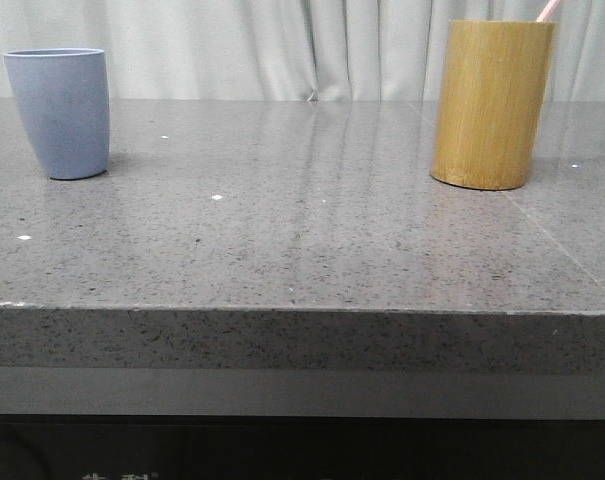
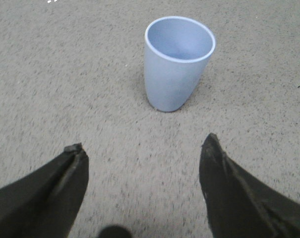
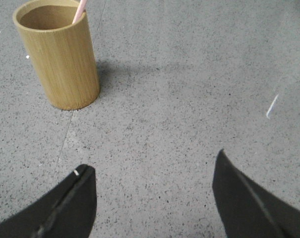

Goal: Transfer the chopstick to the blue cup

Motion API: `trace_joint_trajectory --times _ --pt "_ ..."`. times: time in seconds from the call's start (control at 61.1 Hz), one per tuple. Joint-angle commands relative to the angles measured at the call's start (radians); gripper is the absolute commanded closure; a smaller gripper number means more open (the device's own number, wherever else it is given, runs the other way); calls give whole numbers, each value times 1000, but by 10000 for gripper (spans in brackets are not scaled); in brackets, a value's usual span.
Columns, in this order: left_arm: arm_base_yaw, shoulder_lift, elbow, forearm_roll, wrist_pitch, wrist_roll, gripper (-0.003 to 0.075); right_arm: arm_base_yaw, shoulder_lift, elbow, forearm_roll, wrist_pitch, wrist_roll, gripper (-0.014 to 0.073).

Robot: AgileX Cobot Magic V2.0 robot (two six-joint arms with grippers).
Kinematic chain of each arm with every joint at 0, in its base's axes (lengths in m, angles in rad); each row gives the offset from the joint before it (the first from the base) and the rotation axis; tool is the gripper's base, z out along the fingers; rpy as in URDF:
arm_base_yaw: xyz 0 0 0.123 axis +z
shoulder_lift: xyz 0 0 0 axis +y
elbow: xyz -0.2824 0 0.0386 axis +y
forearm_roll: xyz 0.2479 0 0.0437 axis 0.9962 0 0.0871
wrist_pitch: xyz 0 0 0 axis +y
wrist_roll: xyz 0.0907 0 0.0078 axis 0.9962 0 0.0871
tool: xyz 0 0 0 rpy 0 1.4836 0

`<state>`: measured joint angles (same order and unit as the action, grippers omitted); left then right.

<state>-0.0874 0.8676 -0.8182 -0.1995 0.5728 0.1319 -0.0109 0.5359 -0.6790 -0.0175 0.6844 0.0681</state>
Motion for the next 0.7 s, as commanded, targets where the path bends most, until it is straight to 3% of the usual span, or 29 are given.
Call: trace_joint_trajectory --times 0.0,0.262,0.687 --pt "-27 62 -99 -7 -70 13 238 -5 10 -32 0 -50 -11 76" --pt "-45 286 -304 -7 -40 13 238 -5 10 -32 0 -45 -11 76" --pt "-45 659 -706 72 263 15 238 -5 10 -32 0 -47 -11 76"
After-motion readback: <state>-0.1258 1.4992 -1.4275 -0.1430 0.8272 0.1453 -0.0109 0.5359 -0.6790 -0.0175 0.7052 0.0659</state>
